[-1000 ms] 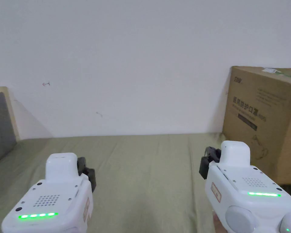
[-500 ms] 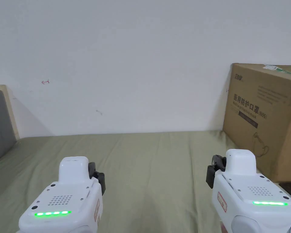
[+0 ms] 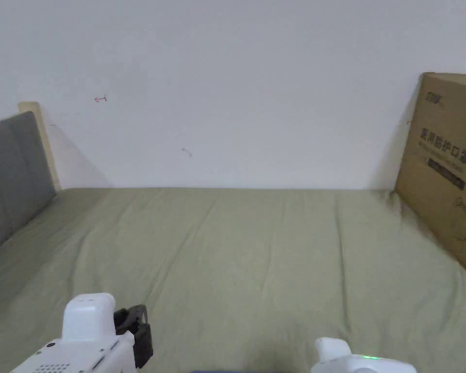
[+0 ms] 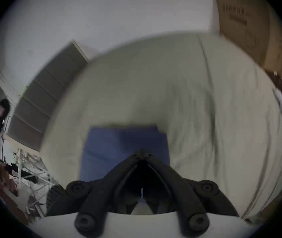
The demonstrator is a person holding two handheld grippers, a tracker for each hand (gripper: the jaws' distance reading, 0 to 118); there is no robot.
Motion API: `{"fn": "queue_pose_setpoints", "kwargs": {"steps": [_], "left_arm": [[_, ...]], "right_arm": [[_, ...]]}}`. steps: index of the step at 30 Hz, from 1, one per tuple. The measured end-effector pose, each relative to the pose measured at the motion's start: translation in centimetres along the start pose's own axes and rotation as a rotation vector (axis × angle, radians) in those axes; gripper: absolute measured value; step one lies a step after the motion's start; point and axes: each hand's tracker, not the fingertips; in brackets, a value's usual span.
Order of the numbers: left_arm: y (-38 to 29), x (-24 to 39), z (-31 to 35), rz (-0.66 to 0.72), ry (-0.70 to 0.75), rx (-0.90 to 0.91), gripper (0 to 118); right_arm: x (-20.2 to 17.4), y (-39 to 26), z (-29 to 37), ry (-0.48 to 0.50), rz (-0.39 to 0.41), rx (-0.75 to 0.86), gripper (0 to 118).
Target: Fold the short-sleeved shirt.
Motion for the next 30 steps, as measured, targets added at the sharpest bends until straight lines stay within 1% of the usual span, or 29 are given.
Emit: {"fn": "queue_pose_setpoints", "kwargs": {"steps": [2,3,5,7,8,9,10,11,12,13,14,15,16,17,18,19,21,22,24,25,26,27,28,29,30], "left_arm": [[-1.5,-2.5,-0.4,0.088,-0.087,-0.037,1],[-2.3,-3.7,-0.9,0.148,-0.122,-0.075,1],[-3.8,-6.4,-2.6,0.301,-0.238,-0.171,1],[-5.8,-9.4,-5.1,0.543,-0.416,-0.315,2],[-7.3,-10.9,-6.6,0.680,-0.496,-0.364,3],[-8.8,-12.1,-8.1,0.818,-0.581,-0.426,4],[-10.2,-12.9,-9.5,0.933,-0.666,-0.495,10],[-11.5,-13.5,-10.6,0.976,-0.699,-0.533,26],[-12.4,-13.8,-11.6,0.951,-0.685,-0.559,62],[-13.2,-13.9,-12.6,0.912,-0.661,-0.585,92],[-13.9,-13.9,-13.6,0.873,-0.646,-0.613,116],[-14.7,-13.7,-14.8,0.845,-0.653,-0.651,116],[-15.5,-14.1,-15.4,0.834,-0.658,-0.647,118],[-15.9,-14.1,-16.9,0.841,-0.700,-0.647,118],[-16.6,-12.3,-17.3,0.856,-0.744,-0.696,118],[-17.1,-11.5,-17.9,0.865,-0.785,-0.708,118],[-17.2,-9.7,-19.5,0.865,-0.922,-0.679,118],[-17.6,-8.7,-20.6,0.866,-0.959,-0.691,118],[-18.5,-6.9,-22.1,0.881,-1.013,-0.723,118],[-18.9,-6.5,-22.5,0.886,-0.986,-0.707,118],[-18.8,-5.8,-22.5,0.891,-1.013,-0.694,116],[-18.8,-5.6,-22.4,0.870,-1.006,-0.692,108],[-19.0,-5.5,-22.2,0.817,-0.965,-0.678,89],[-19.2,-5.4,-22.0,0.751,-0.873,-0.683,51],[-20.8,-7.0,-22.8,0.669,-0.737,-0.728,23]], "right_arm": [[0.8,-0.8,-2.4,0.013,-0.037,-0.060,0],[1.0,-1.3,-3.1,0.009,-0.041,-0.080,0],[1.2,-1.5,-4.1,-0.025,-0.019,-0.062,0],[1.0,-1.4,-4.0,-0.029,0.001,-0.051,0],[0.7,-1.3,-4.0,-0.040,0.028,-0.061,0],[0.4,-1.2,-4.0,-0.057,0.072,-0.067,0],[0.1,-1.2,-4.1,-0.069,0.112,-0.067,0],[-0.1,-1.3,-4.0,-0.077,0.147,-0.066,0],[-0.2,-1.4,-4.0,-0.082,0.175,-0.064,0],[-0.3,-1.6,-3.9,-0.081,0.185,-0.060,0],[-0.2,-1.7,-3.9,-0.079,0.185,-0.058,0],[-0.3,-1.9,-3.7,-0.077,0.184,-0.056,0],[-0.2,-2.0,-3.7,-0.071,0.172,-0.051,0],[0.0,-2.1,-3.6,-0.061,0.149,-0.046,0],[0.3,-2.2,-3.6,-0.048,0.119,-0.043,0],[0.6,-2.2,-3.6,-0.037,0.096,-0.042,0],[0.9,-2.2,-3.6,-0.022,0.071,-0.041,0],[1.1,-2.1,-3.5,-0.016,0.064,-0.043,0],[1.3,-2.1,-3.5,-0.008,0.055,-0.047,0],[1.3,-2.1,-3.5,-0.005,0.052,-0.049,0],[1.3,-2.1,-3.6,-0.004,0.051,-0.051,0],[1.4,-2.0,-3.6,-0.004,0.051,-0.053,0],[1.4,-2.0,-3.7,-0.004,0.051,-0.054,0],[1.5,-2.0,-3.7,-0.003,0.049,-0.054,0],[1.5,-2.0,-3.8,-0.004,0.045,-0.053,0]]}}
